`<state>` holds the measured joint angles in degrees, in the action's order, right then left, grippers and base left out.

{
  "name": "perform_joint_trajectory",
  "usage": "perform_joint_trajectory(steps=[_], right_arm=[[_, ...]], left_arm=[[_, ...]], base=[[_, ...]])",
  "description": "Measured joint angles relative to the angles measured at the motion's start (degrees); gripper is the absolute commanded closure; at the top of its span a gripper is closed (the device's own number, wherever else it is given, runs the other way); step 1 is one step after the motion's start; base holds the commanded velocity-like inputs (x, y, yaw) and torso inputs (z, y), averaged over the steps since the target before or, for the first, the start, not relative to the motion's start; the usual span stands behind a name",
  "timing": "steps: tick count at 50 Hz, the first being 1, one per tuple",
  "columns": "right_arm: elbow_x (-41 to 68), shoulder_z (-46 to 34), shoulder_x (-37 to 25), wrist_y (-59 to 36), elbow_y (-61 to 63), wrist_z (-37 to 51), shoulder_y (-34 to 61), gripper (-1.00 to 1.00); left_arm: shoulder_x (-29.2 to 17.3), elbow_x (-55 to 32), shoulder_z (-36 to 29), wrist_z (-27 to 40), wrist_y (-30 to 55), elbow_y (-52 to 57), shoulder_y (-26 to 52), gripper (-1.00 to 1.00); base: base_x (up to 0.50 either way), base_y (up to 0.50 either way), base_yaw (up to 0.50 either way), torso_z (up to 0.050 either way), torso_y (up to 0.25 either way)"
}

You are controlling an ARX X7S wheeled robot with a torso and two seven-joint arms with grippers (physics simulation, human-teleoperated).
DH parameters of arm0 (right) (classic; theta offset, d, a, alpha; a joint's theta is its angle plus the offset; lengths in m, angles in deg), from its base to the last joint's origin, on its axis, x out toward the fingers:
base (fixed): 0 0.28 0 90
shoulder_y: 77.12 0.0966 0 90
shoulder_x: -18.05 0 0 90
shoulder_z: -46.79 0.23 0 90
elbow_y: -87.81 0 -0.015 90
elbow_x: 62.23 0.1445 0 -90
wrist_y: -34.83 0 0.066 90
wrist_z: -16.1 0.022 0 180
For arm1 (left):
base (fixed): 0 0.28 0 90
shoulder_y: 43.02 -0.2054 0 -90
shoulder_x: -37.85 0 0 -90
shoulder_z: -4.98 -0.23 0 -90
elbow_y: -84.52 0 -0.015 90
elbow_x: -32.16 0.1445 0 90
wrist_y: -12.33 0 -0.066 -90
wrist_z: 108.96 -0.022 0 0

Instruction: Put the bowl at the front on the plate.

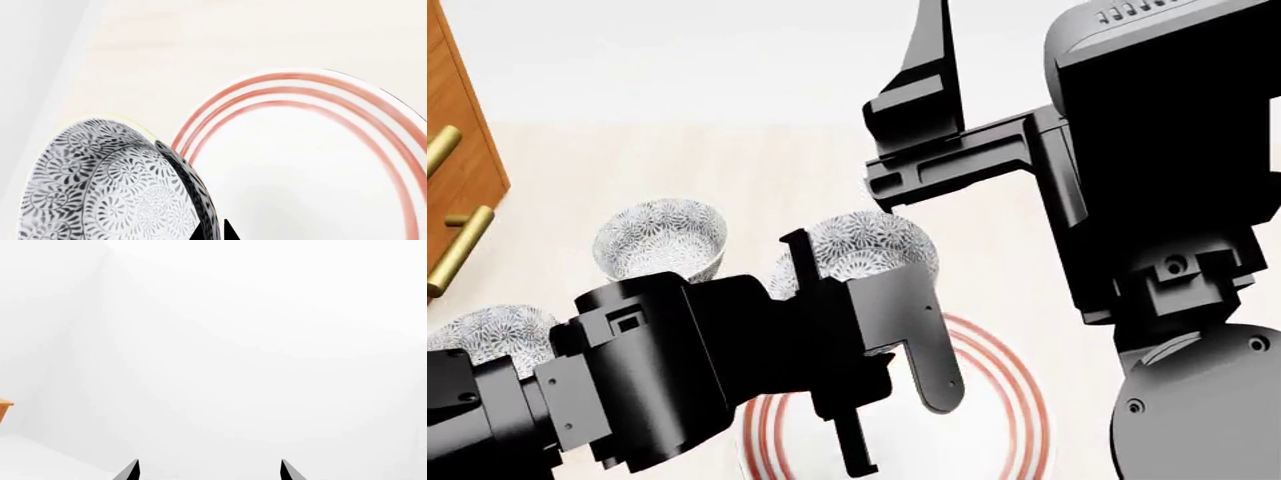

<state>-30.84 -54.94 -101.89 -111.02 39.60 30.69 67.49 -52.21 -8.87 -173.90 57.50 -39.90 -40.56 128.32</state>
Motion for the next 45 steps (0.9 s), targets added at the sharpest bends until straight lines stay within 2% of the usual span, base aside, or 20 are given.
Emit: perform_joint_trajectory(steps=[45], right_arm=[[0.5,0.2,-0.8,1.1,-0.6,0.2,0.1,-1.00]], left_arm=[[0.0,2.7,-0.3,-1.2,0.5,6.0,-3.3,1.00]], base=[[0.00,0.00,0.00,0.000,0.000]])
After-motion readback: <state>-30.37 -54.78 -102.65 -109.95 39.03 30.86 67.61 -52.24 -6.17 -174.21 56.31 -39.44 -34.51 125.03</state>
